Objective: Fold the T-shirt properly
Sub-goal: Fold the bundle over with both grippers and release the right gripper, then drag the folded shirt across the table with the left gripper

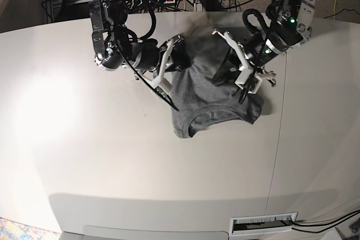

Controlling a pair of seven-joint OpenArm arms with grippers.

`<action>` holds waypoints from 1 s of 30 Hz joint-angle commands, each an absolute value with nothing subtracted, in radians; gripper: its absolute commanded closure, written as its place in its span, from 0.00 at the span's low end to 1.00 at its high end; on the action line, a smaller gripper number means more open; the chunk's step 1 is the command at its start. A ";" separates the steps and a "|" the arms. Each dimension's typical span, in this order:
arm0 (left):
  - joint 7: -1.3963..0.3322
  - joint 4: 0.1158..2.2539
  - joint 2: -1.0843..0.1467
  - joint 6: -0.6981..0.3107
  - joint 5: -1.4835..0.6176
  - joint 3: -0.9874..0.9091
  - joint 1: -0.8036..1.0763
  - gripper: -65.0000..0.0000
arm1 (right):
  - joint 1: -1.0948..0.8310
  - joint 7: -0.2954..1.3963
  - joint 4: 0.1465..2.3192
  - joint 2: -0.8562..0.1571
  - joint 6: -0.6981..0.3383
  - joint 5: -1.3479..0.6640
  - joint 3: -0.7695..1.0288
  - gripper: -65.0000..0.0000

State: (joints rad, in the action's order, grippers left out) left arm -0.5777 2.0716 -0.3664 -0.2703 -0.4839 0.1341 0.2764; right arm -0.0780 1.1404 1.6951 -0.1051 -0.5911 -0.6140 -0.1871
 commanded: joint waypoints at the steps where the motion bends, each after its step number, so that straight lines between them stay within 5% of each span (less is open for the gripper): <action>1: -0.547 2.080 -0.359 -0.274 -0.495 0.128 0.272 1.00 | -0.067 1.135 1.715 -0.109 -0.591 -0.636 -0.183 1.00; 17: -0.408 1.806 -0.227 -0.294 -0.479 0.145 0.223 1.00 | -0.072 1.194 1.825 -0.117 -0.591 -0.636 0.094 1.00; 30: -0.319 1.536 -0.261 -0.261 -0.180 0.212 0.102 1.00 | -0.073 1.231 1.825 -0.117 -0.591 -0.636 0.245 1.00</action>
State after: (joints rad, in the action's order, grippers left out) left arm -0.2794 1.5360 -0.2466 -0.2905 -0.2165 0.2169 0.1040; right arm -0.0860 1.2461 1.8061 -0.1108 -0.5915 -0.6182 0.2420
